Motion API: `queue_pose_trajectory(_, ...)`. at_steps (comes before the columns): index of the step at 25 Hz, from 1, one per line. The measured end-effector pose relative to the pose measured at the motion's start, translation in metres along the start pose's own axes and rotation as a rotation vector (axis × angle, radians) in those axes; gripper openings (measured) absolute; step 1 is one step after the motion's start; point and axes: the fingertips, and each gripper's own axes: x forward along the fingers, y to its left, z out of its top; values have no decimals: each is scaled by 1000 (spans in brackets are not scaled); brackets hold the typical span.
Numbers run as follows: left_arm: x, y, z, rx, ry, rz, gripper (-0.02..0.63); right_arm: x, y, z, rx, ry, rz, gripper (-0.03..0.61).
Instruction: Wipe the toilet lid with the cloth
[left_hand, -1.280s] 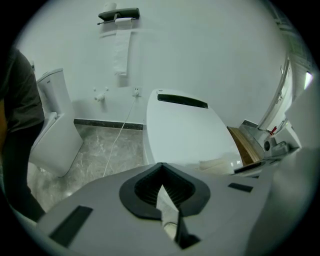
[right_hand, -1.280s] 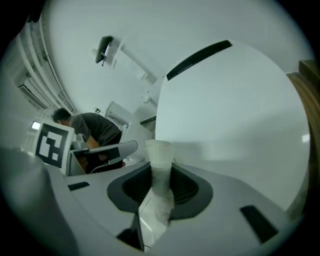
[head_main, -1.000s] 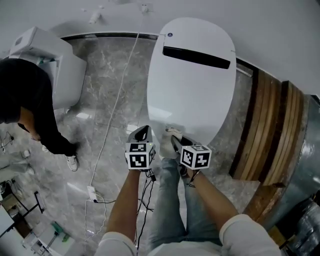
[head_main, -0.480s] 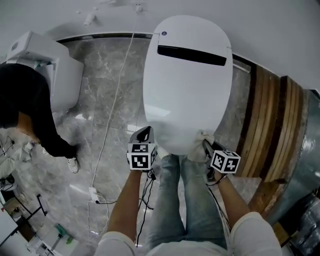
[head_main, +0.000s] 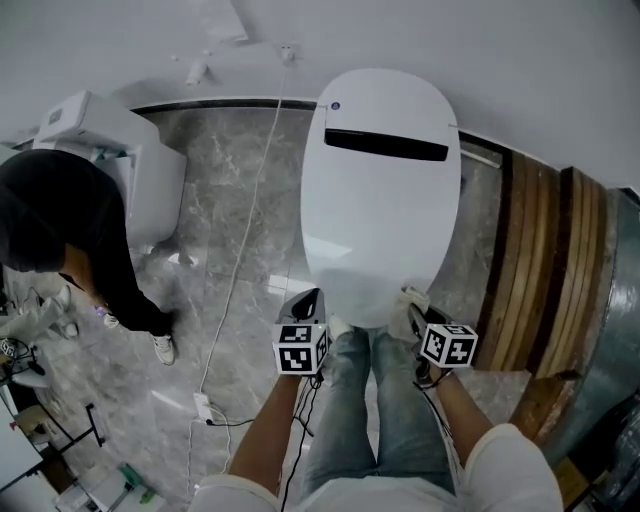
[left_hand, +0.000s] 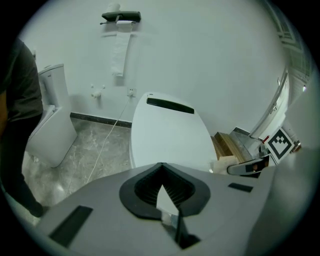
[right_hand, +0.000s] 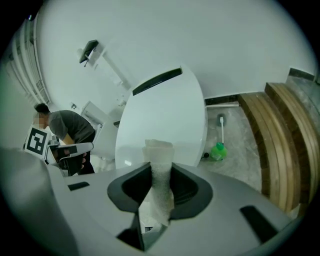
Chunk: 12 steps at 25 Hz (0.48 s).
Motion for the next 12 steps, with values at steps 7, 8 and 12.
queue_pose_trajectory(7,-61,-24,36,-35,-29,23,12,-49,41,35,46,-52,14,99)
queue_pose_trajectory(8,-67,-27,47,-25,-39,23,13,-55,48,45,48,-67,16,98)
queue_pose_trajectory(12,-82,-41,107,27,-112,16,12,-70,75,102,28,-148,38,99)
